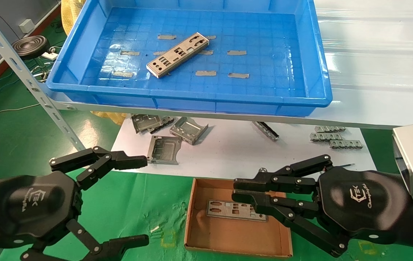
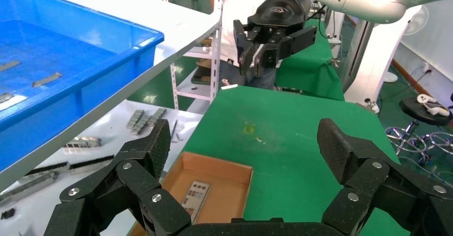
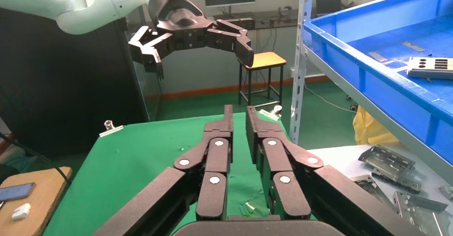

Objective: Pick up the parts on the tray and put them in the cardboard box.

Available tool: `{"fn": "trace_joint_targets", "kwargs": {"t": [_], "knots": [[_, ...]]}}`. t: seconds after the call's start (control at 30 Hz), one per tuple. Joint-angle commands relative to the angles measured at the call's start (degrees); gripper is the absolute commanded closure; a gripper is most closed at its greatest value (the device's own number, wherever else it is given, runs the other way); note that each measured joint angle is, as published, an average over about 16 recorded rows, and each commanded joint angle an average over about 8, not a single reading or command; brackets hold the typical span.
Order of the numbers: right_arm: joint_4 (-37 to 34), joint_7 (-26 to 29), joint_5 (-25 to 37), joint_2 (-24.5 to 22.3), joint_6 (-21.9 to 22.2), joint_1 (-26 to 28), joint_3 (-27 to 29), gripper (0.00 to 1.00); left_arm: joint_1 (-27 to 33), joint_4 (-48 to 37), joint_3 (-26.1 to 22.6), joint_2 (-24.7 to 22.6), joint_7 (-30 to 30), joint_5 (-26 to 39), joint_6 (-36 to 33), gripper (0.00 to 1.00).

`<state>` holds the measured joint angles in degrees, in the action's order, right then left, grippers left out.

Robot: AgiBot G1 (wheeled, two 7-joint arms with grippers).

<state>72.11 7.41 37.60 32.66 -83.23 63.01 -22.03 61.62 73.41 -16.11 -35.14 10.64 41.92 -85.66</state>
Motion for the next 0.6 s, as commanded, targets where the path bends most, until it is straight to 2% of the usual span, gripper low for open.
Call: {"fn": "trace_joint_targets", "kwargs": {"t": [0.03, 0.6], "knots": [[0.0, 0.0, 0.0, 0.0, 0.0, 0.0, 0.0, 1.0, 0.0, 0.0, 0.0, 0.0, 0.0, 0.0, 0.0, 0.0], [0.0, 0.0, 0.0, 0.0, 0.0, 0.0, 0.0, 1.0, 0.0, 0.0, 0.0, 0.0, 0.0, 0.0, 0.0, 0.0]]}}
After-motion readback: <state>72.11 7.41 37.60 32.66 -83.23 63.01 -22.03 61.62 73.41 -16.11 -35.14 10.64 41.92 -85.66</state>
